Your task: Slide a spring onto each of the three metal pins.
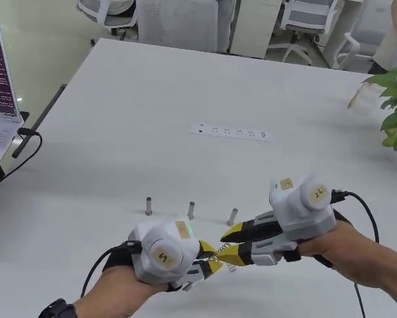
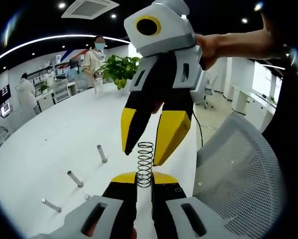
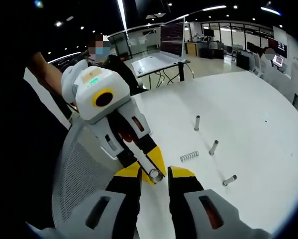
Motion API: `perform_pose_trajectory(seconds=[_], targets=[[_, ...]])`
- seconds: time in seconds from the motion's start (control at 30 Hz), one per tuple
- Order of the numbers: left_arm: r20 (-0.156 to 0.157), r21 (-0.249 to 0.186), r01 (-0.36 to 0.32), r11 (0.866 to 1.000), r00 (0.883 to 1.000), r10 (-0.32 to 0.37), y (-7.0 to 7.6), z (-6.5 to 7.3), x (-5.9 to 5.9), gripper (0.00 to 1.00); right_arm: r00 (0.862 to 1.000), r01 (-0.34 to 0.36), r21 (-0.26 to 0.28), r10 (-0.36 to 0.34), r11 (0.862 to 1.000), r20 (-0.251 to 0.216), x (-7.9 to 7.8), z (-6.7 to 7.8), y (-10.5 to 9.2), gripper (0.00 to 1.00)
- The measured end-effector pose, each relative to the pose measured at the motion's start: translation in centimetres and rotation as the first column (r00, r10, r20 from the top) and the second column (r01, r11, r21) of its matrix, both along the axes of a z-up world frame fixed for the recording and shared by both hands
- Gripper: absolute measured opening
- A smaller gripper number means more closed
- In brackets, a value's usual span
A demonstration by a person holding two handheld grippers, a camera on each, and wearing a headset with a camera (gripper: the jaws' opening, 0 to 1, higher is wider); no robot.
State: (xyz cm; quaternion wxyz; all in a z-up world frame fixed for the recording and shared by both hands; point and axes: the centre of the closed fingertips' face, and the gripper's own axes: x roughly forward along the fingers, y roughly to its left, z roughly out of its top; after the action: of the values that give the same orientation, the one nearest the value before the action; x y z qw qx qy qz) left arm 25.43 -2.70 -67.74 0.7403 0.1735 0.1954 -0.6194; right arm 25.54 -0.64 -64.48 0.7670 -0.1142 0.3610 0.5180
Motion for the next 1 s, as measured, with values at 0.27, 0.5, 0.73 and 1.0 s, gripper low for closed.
perform_pose_trajectory(seconds=[0.27,0.5,0.73,1.0], targets=[[0.005,-0.019,0.008,1.0,1.0,-0.008,-0.2,0.7,0.2,0.02,0.988,-0.152,-0.09,0.154,0.984,0.009,-0.5,0.5,0.2,0.19],[0.012,-0.042,0.016,0.999,1.0,-0.015,-0.5,1.4,0.3,0.02,0.965,-0.254,-0.183,0.262,0.95,0.019,-0.4,0.6,-0.3,0.19],[0.02,-0.073,0.018,0.997,1.0,-0.017,-0.9,2.4,0.4,0.02,0.94,-0.327,-0.242,0.34,0.914,0.015,-0.5,0.9,-0.5,0.16],[0.035,-0.09,0.034,0.995,0.999,-0.031,-1.4,3.3,0.3,0.02,0.912,-0.391,-0.287,0.409,0.874,0.005,-0.9,1.1,-0.7,0.13]])
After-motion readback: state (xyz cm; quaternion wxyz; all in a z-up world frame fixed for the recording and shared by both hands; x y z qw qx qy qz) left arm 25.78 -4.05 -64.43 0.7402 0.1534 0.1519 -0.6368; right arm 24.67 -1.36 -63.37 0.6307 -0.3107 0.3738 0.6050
